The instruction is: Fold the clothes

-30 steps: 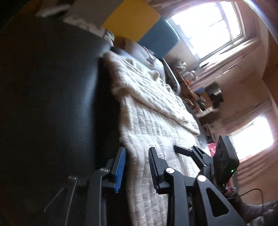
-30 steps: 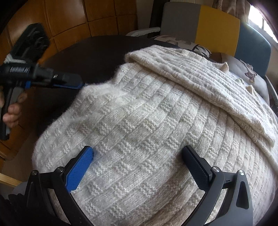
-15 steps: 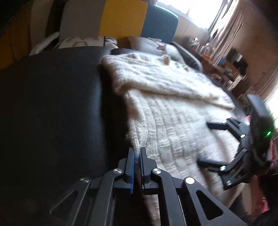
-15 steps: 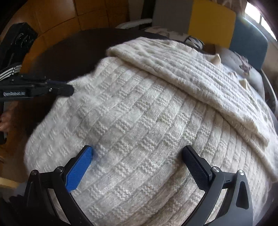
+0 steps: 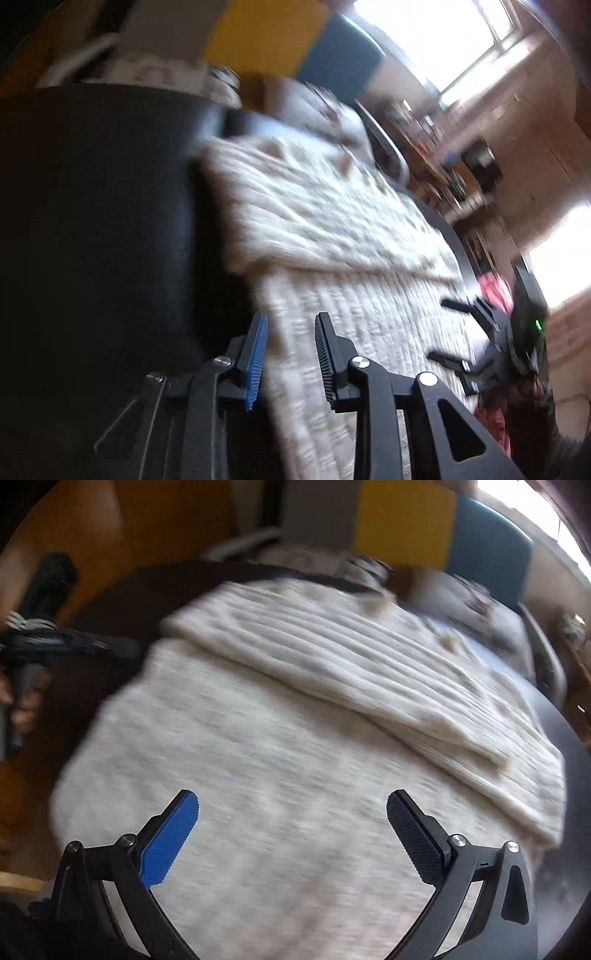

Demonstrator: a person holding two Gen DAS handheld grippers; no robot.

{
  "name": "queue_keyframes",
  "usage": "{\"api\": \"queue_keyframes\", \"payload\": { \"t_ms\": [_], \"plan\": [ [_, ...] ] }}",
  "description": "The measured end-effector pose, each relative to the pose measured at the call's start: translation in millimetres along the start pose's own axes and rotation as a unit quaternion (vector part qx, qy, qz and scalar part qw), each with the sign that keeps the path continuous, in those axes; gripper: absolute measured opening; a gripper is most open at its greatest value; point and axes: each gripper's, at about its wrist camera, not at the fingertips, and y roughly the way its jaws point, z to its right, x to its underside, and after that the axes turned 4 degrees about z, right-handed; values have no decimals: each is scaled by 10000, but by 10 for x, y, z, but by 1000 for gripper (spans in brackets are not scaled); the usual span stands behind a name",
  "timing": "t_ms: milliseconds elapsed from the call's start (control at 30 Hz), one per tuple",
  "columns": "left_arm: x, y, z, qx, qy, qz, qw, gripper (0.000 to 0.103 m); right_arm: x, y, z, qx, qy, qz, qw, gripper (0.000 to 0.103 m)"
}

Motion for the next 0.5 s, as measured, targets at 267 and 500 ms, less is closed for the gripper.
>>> {"api": "queue_keyframes", "payload": {
  "t_ms": [267,500],
  "plan": [
    [45,151,84,-1657,399,190,9852,0,289,156,347,173,367,89,9991,103],
    [258,-265,57,-1463,202,503,9878,6,288,0,337,142,424,141,9989,103]
  ]
}}
